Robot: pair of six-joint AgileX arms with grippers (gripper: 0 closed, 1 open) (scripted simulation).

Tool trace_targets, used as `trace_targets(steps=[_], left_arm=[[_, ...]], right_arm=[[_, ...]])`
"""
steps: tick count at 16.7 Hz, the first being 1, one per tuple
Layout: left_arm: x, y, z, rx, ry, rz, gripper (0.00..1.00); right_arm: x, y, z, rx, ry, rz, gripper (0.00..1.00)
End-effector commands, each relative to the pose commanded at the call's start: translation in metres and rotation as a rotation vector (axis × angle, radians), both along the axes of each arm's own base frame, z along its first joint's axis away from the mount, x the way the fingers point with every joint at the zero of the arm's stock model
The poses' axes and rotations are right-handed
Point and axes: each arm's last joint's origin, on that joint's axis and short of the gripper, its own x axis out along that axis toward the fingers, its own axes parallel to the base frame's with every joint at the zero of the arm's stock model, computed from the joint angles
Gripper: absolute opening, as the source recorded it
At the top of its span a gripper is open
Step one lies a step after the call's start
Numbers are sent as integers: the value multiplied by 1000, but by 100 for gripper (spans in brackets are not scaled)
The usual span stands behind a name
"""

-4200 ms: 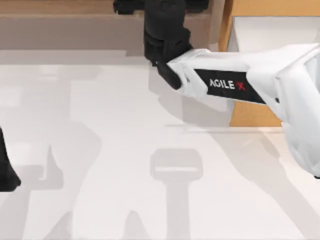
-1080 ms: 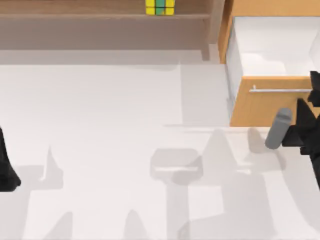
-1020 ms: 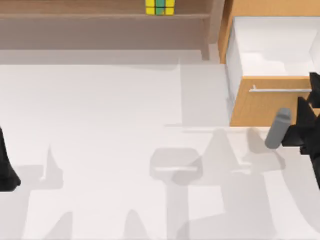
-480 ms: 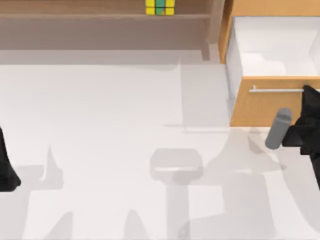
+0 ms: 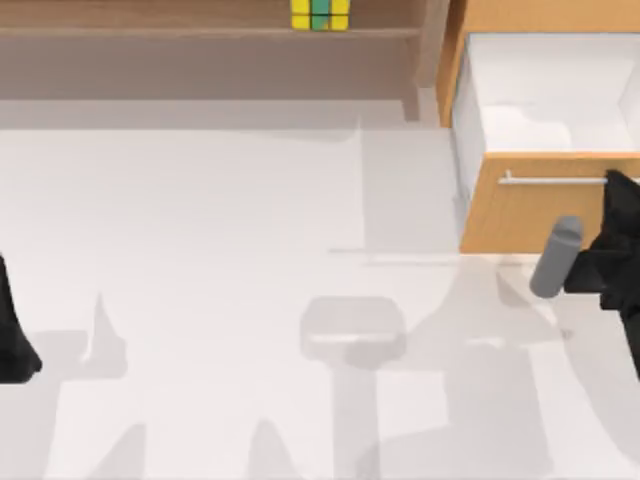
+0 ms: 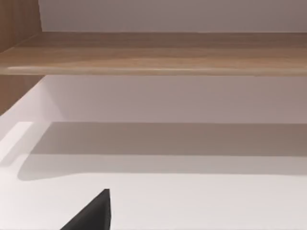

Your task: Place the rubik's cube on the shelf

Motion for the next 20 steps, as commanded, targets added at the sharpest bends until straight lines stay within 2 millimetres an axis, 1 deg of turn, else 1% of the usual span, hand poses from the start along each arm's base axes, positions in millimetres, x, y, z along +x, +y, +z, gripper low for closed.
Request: trace_targets(steps=[3,9,11,14,16,20], left_arm=[[0,0,0,0,0,0,100],[0,0,0,0,0,0,100],[0,0,0,0,0,0,100],[0,0,0,0,0,0,100],[0,0,0,0,0,0,100],[0,0,0,0,0,0,100]], right_arm=[[13,1,-1,-1,1,3,0],[56,0,-1,-1,3,2,0],[62,-1,0,0,1,0,0],[61,1,0,2,3,4,0],[65,1,1,3,-3,2,0],[89,1,1,1,-3,2,0]])
